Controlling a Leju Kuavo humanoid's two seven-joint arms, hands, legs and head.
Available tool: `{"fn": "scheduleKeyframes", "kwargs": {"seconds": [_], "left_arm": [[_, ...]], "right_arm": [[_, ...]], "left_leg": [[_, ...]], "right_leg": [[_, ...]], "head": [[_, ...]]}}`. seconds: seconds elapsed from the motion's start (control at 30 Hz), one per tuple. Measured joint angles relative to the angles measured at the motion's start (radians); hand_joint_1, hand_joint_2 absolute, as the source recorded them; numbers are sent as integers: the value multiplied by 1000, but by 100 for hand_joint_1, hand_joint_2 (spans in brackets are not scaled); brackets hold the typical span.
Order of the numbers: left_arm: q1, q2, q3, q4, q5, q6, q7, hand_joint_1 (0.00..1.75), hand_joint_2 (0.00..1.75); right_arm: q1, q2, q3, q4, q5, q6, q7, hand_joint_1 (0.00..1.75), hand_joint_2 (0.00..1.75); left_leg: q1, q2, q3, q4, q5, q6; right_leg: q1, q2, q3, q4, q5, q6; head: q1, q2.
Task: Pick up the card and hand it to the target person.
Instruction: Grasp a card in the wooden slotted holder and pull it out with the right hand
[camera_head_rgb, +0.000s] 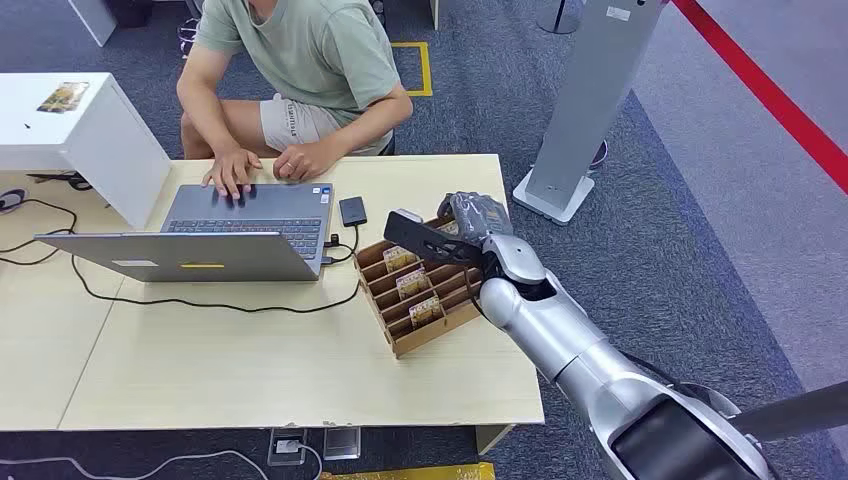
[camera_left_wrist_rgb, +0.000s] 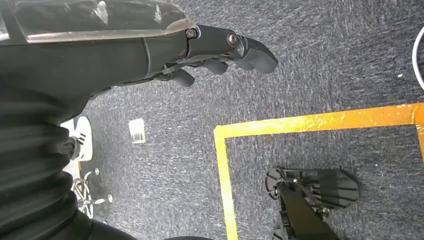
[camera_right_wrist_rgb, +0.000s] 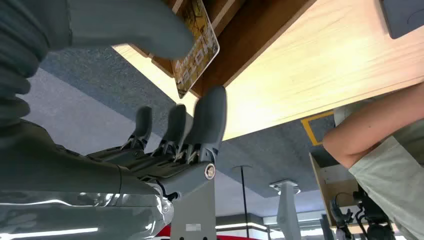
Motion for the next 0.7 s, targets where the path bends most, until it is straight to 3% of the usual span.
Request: {"fn": "scheduleKeyframes", "kwargs": {"seconds": [0.23,0.37,0.57,0.7], "left_arm": [[0,0,0,0,0,-1,0,0,175],[0,0,-4,0,-5,-1,2,0,175],[0,0,-8,0,-11,-2,3,0,175],[0,0,-13,0,-11,-2,1,0,175]], "right_arm": [[-5,8,3,30,-2,-20,-5,109,175],[-11,9,4,48,-4,-24,-3,117,175],[-16,9,4,64,-9,-29,-2,82,175],[-13,8,5,76,-10,-31,0,75,175]], "left_leg": [[0,0,0,0,0,0],[0,0,1,0,0,0],[0,0,1,0,0,0],[0,0,1,0,0,0]], "right_leg": [[0,0,0,0,0,0],[0,0,0,0,0,0],[0,0,1,0,0,0],[0,0,1,0,0,0]], "head": [[0,0],[0,0],[0,0],[1,0]]}}
